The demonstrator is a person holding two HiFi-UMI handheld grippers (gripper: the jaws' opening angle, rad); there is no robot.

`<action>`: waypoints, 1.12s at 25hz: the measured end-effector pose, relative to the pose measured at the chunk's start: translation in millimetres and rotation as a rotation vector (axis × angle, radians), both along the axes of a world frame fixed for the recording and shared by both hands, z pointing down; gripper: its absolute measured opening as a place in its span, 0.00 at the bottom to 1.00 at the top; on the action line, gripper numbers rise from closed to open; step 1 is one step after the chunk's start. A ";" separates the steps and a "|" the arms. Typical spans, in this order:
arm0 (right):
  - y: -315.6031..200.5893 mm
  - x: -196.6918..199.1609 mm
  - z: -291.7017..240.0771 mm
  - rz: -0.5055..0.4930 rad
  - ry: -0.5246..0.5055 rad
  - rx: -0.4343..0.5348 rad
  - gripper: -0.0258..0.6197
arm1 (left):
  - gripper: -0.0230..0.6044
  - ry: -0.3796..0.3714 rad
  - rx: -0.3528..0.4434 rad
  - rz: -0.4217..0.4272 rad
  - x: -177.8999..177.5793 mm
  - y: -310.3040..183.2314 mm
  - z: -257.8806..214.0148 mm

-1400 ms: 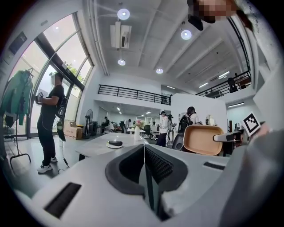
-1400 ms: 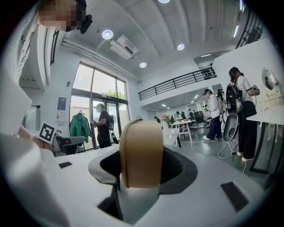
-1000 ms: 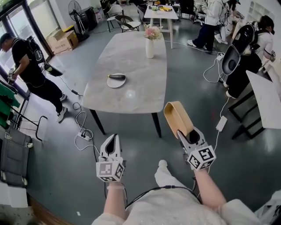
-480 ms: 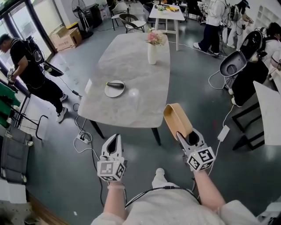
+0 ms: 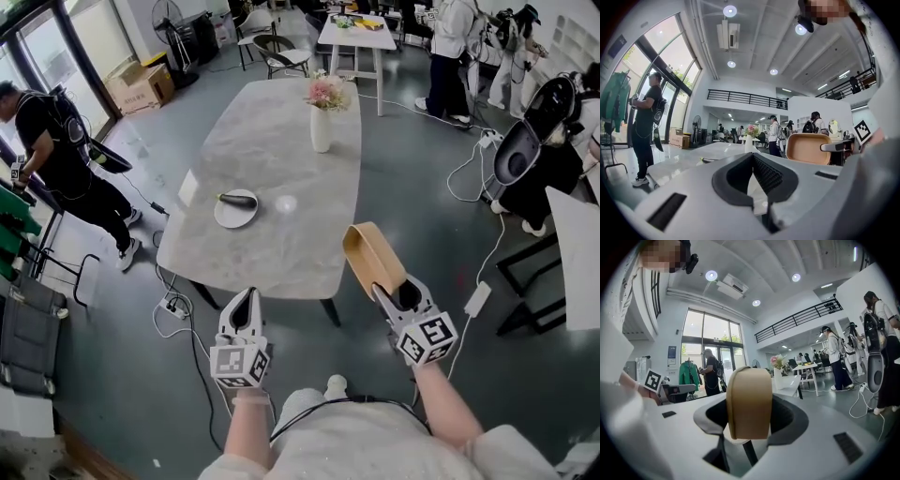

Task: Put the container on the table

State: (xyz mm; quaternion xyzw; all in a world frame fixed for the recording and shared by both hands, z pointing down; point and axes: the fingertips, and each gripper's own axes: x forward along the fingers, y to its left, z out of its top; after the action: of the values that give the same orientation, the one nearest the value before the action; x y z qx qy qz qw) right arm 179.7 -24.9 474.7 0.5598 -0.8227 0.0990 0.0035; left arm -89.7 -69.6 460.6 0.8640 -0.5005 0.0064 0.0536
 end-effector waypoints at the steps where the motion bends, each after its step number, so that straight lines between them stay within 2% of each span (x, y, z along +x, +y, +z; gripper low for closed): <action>1: -2.7 0.9 0.8 -0.003 -0.002 -0.003 0.38 | 0.04 -0.002 -0.001 -0.001 1.7 -2.3 0.7; 9: -30.0 -0.5 9.4 -0.039 -0.024 -0.030 0.38 | 0.04 0.018 0.004 -0.033 2.4 -23.8 -5.9; 12: -44.6 -4.6 13.7 -0.055 -0.032 -0.039 0.38 | 0.04 0.003 0.011 -0.028 3.5 -35.9 -7.3; 18: -84.9 -9.8 18.1 -0.083 -0.035 -0.051 0.38 | 0.04 0.006 0.007 -0.044 3.8 -77.5 -0.8; 28: -157.4 -10.7 22.3 -0.096 -0.040 -0.099 0.39 | 0.04 0.000 -0.021 -0.006 20.5 -155.0 3.5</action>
State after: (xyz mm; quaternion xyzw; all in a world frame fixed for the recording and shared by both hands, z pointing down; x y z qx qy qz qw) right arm 169.0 -182.3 497.0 0.5167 -0.8426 0.1505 0.0198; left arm -69.3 -224.5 464.1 0.8620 -0.5028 0.0116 0.0626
